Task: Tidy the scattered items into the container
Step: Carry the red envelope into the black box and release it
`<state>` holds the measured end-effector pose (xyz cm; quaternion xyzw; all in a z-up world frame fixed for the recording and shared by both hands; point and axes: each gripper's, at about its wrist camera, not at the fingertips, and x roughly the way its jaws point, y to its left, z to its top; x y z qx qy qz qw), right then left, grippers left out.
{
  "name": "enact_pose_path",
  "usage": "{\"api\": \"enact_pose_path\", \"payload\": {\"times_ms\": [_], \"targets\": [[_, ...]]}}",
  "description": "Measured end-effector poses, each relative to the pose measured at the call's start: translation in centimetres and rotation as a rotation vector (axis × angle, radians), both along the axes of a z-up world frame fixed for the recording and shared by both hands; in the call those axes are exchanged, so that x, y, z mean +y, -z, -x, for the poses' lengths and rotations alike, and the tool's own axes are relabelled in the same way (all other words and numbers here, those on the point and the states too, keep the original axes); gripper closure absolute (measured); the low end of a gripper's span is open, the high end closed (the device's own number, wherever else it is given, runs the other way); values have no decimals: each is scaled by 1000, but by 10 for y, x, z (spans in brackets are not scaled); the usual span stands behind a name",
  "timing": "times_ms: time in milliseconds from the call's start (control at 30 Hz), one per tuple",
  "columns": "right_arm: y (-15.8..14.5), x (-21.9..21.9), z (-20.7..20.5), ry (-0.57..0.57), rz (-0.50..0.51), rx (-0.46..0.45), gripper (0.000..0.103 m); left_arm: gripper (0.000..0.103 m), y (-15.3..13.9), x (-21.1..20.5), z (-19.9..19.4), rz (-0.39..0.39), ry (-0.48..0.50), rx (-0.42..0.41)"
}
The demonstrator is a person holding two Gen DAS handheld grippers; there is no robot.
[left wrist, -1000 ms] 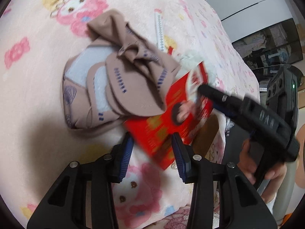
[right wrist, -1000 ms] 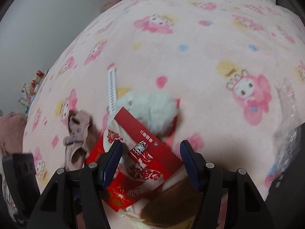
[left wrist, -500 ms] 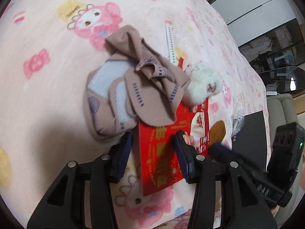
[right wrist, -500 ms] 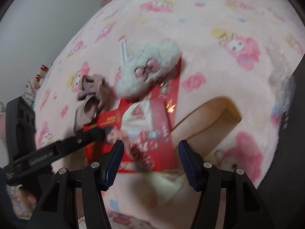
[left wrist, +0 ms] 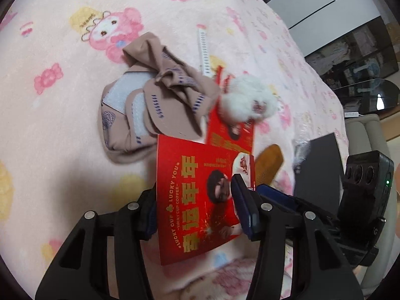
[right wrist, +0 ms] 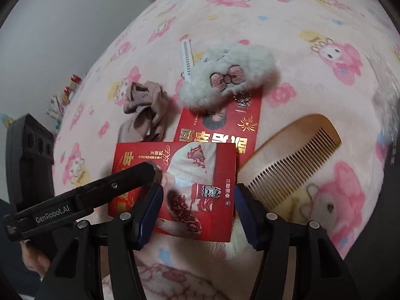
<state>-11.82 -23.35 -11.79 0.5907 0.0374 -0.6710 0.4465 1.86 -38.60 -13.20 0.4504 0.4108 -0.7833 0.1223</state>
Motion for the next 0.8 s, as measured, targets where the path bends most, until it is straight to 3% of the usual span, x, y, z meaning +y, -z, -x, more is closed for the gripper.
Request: {"api": "enact_pose_path", "payload": {"times_ms": [200,400,600,800], "targets": [[-58,30,-18,53,86,68,49,52,-48,21,-9,41,42,58],[-109,88,-28,119,136,150,49,52,-89,64,2,70,142,103],[-137,179,-24,227,150,193,49,52,-118,140,39,97,283,149],[-138,287,-2,390,119,233,49,52,-126,239,98,82,455,186]]}}
